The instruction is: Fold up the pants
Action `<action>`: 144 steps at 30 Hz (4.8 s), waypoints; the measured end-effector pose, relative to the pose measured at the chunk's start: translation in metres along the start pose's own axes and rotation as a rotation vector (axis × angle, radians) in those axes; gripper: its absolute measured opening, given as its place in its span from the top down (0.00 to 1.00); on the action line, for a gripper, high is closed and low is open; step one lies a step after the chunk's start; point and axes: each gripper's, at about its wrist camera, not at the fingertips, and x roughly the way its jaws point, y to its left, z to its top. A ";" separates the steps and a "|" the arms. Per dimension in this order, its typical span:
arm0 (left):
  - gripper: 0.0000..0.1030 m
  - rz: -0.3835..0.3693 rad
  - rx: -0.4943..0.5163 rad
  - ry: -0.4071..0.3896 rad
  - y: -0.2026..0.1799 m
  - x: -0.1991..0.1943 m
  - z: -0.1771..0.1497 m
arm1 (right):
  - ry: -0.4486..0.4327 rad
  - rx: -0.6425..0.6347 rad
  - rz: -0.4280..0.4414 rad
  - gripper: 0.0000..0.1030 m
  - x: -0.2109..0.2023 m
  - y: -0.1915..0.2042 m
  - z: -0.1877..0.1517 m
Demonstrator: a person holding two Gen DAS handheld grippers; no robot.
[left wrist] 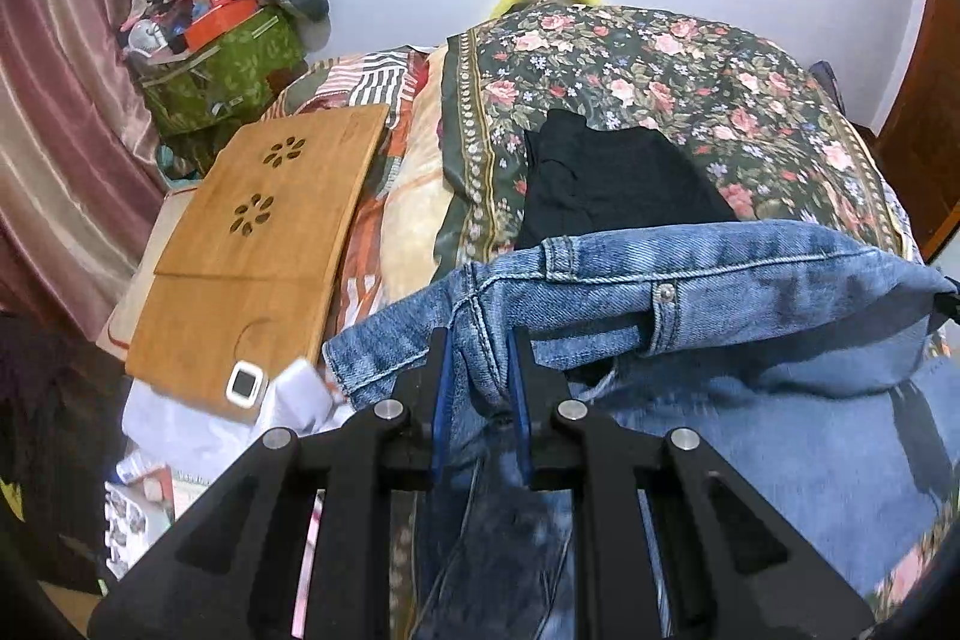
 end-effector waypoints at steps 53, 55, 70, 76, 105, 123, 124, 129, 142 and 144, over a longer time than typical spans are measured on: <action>0.17 -0.068 0.086 0.061 -0.094 0.027 -0.004 | 0.116 0.618 -0.165 0.20 -0.006 -0.171 -0.100; 0.17 -0.072 0.097 0.072 -0.101 0.038 0.002 | 0.150 0.645 -0.179 0.20 0.019 -0.189 -0.099; 0.17 -0.069 0.265 0.131 -0.147 0.058 -0.001 | 0.284 0.671 -0.199 0.85 0.090 -0.226 -0.121; 0.17 -0.086 0.301 0.095 -0.167 0.028 0.001 | 0.134 0.719 -0.200 0.93 0.005 -0.239 -0.126; 0.13 -0.203 0.453 0.158 -0.290 0.013 -0.065 | 0.209 0.689 -0.116 0.50 -0.065 -0.207 -0.175; 0.13 -0.254 0.410 0.177 -0.292 0.017 -0.051 | 0.557 0.414 0.147 0.51 0.020 -0.143 -0.167; 0.13 -0.258 0.408 0.192 -0.295 0.019 -0.052 | 0.549 0.430 0.147 0.51 0.014 -0.144 -0.173; 0.13 -0.274 0.465 0.213 -0.311 0.016 -0.066 | 0.548 0.451 0.137 0.51 -0.015 -0.138 -0.198; 0.13 -0.337 0.493 0.241 -0.329 -0.001 -0.086 | 0.408 0.488 0.049 0.45 -0.026 -0.167 -0.154; 0.13 -0.338 0.487 0.235 -0.328 -0.003 -0.088 | 0.436 0.445 -0.002 0.44 -0.005 -0.172 -0.147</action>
